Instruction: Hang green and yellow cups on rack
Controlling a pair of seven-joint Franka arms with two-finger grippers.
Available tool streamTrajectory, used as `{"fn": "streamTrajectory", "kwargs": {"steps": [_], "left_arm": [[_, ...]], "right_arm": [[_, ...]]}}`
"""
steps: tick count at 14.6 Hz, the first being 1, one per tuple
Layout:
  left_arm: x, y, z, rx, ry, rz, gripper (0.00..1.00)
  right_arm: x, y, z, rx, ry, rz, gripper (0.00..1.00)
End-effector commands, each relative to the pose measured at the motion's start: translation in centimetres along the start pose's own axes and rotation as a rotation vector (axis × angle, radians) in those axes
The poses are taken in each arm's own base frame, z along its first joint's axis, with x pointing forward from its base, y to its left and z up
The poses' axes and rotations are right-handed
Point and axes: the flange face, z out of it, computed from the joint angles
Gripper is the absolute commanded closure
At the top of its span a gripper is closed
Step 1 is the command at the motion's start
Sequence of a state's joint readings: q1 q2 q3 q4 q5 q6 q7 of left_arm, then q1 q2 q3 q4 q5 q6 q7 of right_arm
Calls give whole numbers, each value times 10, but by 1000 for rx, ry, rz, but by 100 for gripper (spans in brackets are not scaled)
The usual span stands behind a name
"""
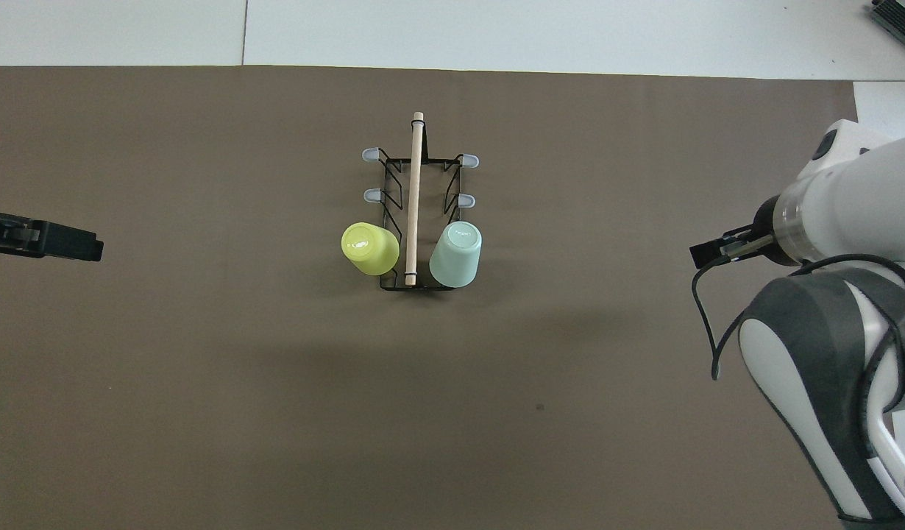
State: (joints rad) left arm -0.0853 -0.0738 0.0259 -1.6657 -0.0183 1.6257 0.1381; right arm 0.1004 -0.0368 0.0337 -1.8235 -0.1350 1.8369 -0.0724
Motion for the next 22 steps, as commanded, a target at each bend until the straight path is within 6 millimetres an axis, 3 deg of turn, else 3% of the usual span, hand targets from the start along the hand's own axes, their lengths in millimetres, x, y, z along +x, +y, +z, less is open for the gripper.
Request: {"fn": "streamTrajectory", "kwargs": {"steps": [1, 4, 6, 9, 13, 17, 22], "left_arm": [[-5, 7, -5, 25, -30, 18, 0], [-7, 3, -11, 11, -42, 9, 0], [-4, 3, -20, -2, -35, 6, 0], [3, 2, -32, -4, -35, 7, 0], [2, 3, -28, -6, -52, 4, 0], [0, 4, -27, -7, -58, 2, 0], [-3, 3, -21, -4, -72, 0, 0]], "right_arm": [[-4, 12, -54, -1, -43, 108, 0], [-18, 26, -73, 111, -114, 228, 0], [-24, 39, -69, 125, -132, 270, 0], [-30, 42, -64, 126, -140, 273, 0], [-23, 48, -65, 121, -86, 261, 0], [-31, 72, -63, 106, -117, 182, 0], [-30, 68, -62, 102, -118, 177, 0]]}}
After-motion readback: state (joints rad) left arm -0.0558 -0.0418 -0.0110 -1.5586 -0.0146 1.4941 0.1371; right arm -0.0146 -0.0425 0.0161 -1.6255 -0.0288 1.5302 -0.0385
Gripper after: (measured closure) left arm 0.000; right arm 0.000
